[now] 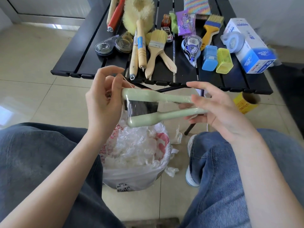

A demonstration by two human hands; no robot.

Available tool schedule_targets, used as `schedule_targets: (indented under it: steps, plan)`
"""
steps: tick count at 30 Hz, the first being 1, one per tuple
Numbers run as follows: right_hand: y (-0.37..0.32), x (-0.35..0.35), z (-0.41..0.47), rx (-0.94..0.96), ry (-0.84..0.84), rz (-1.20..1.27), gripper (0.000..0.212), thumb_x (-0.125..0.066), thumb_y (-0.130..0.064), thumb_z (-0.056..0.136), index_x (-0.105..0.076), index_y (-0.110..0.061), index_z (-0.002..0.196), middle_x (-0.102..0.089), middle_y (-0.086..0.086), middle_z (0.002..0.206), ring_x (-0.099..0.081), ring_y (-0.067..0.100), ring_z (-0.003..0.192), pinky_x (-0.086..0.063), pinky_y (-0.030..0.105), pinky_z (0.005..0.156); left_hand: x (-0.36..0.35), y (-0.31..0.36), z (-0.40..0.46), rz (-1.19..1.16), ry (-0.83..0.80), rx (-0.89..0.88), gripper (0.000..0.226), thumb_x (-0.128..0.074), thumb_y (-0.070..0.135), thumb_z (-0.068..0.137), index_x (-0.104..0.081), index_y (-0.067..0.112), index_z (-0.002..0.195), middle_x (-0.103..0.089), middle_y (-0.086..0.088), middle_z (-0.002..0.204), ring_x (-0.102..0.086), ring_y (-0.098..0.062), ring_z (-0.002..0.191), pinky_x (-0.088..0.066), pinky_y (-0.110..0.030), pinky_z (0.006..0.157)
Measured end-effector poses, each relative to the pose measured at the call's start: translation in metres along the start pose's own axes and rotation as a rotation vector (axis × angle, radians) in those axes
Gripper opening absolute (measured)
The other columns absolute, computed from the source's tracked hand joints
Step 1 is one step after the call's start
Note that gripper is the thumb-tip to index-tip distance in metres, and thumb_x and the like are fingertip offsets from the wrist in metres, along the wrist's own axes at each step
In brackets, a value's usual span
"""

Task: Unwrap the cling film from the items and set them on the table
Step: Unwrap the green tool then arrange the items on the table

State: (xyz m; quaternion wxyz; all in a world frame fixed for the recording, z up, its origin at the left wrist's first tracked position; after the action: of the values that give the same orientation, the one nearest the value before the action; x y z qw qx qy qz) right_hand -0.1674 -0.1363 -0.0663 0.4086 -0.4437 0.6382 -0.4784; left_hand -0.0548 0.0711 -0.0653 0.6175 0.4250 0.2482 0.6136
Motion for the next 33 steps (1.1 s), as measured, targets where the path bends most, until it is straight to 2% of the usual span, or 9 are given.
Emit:
schedule_targets:
  steps: [5, 8, 10, 15, 17, 21, 23, 27, 33]
  plan:
    - [-0.001, -0.002, 0.004, 0.003, 0.101, 0.365, 0.05, -0.058, -0.046, 0.075, -0.059, -0.015, 0.114, -0.074, 0.01, 0.095, -0.069, 0.022, 0.08, -0.055, 0.029, 0.067, 0.0, -0.001, -0.002, 0.005, 0.008, 0.028, 0.01, -0.041, 0.009, 0.101, -0.05, 0.012, 0.107, -0.068, 0.009, 0.077, -0.066, -0.016, 0.072, -0.051, -0.034, 0.059]
    - [0.009, -0.01, 0.008, -0.018, 0.178, 0.516, 0.065, -0.055, -0.054, 0.073, -0.057, -0.013, 0.124, -0.072, 0.005, 0.098, -0.068, 0.019, 0.097, -0.049, 0.033, 0.085, -0.006, 0.0, -0.009, 0.026, -0.028, 0.045, 0.01, -0.043, 0.009, 0.101, -0.051, 0.014, 0.106, -0.069, 0.004, 0.082, -0.067, -0.016, 0.072, -0.054, -0.039, 0.059]
    - [0.012, -0.017, 0.008, 0.009, 0.188, 0.561, 0.072, -0.052, -0.058, 0.072, -0.057, -0.013, 0.128, -0.071, 0.002, 0.102, -0.066, 0.016, 0.101, -0.049, 0.033, 0.093, -0.008, -0.003, -0.013, 0.031, -0.039, 0.078, 0.01, -0.046, 0.009, 0.1, -0.052, 0.015, 0.106, -0.069, 0.006, 0.081, -0.066, -0.013, 0.069, -0.054, -0.033, 0.056]
    - [0.017, -0.034, 0.007, 0.073, 0.153, 0.337, 0.038, -0.071, -0.038, 0.079, -0.058, -0.026, 0.112, -0.064, -0.005, 0.098, -0.063, 0.005, 0.091, -0.051, 0.029, 0.081, -0.016, 0.0, -0.025, -0.031, -0.101, 0.124, 0.013, -0.048, 0.007, 0.099, -0.051, 0.015, 0.109, -0.066, 0.002, 0.083, -0.065, -0.006, 0.069, -0.055, -0.022, 0.055]
    - [0.023, -0.037, 0.007, 0.011, 0.14, 0.351, 0.037, -0.068, -0.028, 0.083, -0.055, -0.027, 0.117, -0.061, -0.004, 0.1, -0.061, 0.009, 0.093, -0.054, 0.032, 0.083, -0.022, 0.004, -0.031, -0.042, -0.151, 0.113, 0.018, -0.046, 0.005, 0.099, -0.05, 0.021, 0.106, -0.065, 0.003, 0.084, -0.066, -0.007, 0.071, -0.056, -0.022, 0.057]
    - [0.022, -0.03, 0.006, -0.012, 0.275, 0.327, 0.014, -0.056, -0.021, 0.089, -0.058, -0.026, 0.102, -0.054, -0.006, 0.084, -0.053, 0.008, 0.079, -0.048, 0.026, 0.065, -0.026, 0.007, -0.032, -0.063, -0.224, 0.075, 0.032, -0.04, 0.002, 0.1, -0.041, 0.034, 0.096, -0.066, 0.004, 0.099, -0.069, -0.009, 0.081, -0.058, -0.028, 0.061]
    - [0.019, -0.027, 0.006, 0.017, 0.31, 0.287, 0.014, -0.054, -0.021, 0.088, -0.057, -0.028, 0.099, -0.052, -0.005, 0.086, -0.051, 0.01, 0.08, -0.045, 0.027, 0.066, -0.027, 0.009, -0.029, -0.003, -0.268, -0.028, 0.037, -0.037, -0.003, 0.099, -0.045, 0.033, 0.094, -0.062, -0.002, 0.109, -0.067, -0.014, 0.088, -0.059, -0.035, 0.064]
    - [0.018, -0.025, 0.006, 0.025, 0.366, 0.275, 0.01, -0.05, -0.022, 0.09, -0.056, -0.028, 0.096, -0.048, -0.006, 0.082, -0.047, 0.009, 0.079, -0.041, 0.028, 0.068, -0.029, 0.012, -0.03, 0.171, -0.314, -0.287, 0.025, -0.034, -0.015, 0.093, -0.052, 0.002, 0.097, -0.052, -0.003, 0.115, -0.059, -0.011, 0.091, -0.055, -0.033, 0.068]
    - [0.014, -0.024, 0.008, 0.048, 0.372, 0.229, 0.013, -0.049, -0.026, 0.083, -0.053, -0.026, 0.095, -0.044, -0.002, 0.085, -0.045, 0.011, 0.079, -0.039, 0.029, 0.067, -0.03, 0.01, -0.03, 0.327, -0.357, -0.315, 0.025, -0.036, -0.007, 0.093, -0.048, 0.012, 0.104, -0.051, -0.008, 0.121, -0.057, -0.012, 0.09, -0.05, -0.032, 0.067]
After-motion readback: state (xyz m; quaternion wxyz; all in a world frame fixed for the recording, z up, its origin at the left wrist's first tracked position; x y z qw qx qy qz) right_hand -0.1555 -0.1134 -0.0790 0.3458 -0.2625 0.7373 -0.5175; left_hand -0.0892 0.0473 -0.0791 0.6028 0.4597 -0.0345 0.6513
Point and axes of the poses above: each hand's wrist, its own z-axis towards the middle knuckle, its own x-axis out of the back of the hand, y = z × x, the point moved 4 cm from there along z, towards the middle knuckle
